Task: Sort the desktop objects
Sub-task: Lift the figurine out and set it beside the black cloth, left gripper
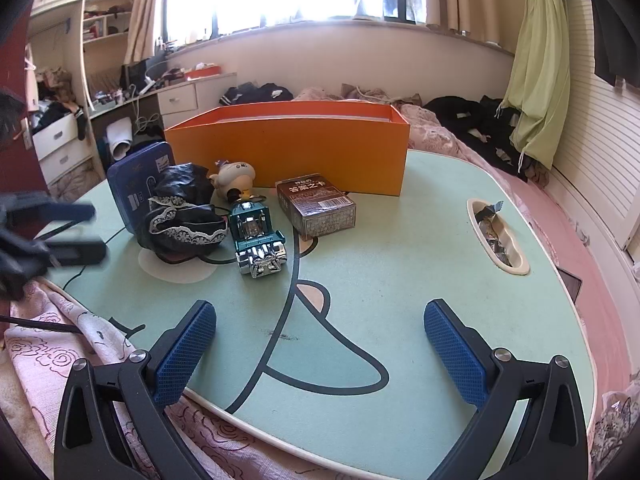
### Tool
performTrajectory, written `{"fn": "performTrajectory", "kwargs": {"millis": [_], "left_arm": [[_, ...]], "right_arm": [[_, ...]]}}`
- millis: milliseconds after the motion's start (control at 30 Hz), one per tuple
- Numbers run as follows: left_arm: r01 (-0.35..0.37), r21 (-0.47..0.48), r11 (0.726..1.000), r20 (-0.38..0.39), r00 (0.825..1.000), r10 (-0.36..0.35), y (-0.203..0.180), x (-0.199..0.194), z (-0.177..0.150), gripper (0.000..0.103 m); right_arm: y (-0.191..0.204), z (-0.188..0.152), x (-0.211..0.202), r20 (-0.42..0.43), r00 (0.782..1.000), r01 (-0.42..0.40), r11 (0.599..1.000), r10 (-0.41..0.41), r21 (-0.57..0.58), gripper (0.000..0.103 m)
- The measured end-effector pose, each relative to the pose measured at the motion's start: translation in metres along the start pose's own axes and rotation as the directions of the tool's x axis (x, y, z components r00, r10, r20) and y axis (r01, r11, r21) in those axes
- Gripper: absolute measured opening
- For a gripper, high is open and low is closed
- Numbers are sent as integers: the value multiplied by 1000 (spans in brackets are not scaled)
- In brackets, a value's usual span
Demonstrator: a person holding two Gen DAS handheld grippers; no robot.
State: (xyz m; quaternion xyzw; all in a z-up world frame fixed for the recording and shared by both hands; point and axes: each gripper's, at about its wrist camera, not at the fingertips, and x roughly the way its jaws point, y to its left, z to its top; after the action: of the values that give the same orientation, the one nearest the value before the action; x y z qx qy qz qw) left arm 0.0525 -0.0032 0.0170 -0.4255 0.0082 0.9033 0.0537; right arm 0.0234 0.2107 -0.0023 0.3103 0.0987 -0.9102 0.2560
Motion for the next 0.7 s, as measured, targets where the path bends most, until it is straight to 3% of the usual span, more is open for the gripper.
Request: {"fn": "performTrajectory", "kwargs": {"millis": [100, 200, 700], "left_arm": [[-3, -1, 1000, -20, 1000, 3, -4, 13, 4, 86], [-14, -11, 1000, -22, 1000, 13, -4, 20, 4, 103], [-13, -18, 1000, 1, 1000, 13, 1, 19, 3, 103]], "right_arm": [[0, 0, 0, 0, 1000, 0, 1000, 0, 0, 103], [0, 0, 0, 0, 1000, 0, 1000, 0, 0, 103], [-1, 1, 0, -11, 1000, -11, 1000, 11, -8, 103]]}}
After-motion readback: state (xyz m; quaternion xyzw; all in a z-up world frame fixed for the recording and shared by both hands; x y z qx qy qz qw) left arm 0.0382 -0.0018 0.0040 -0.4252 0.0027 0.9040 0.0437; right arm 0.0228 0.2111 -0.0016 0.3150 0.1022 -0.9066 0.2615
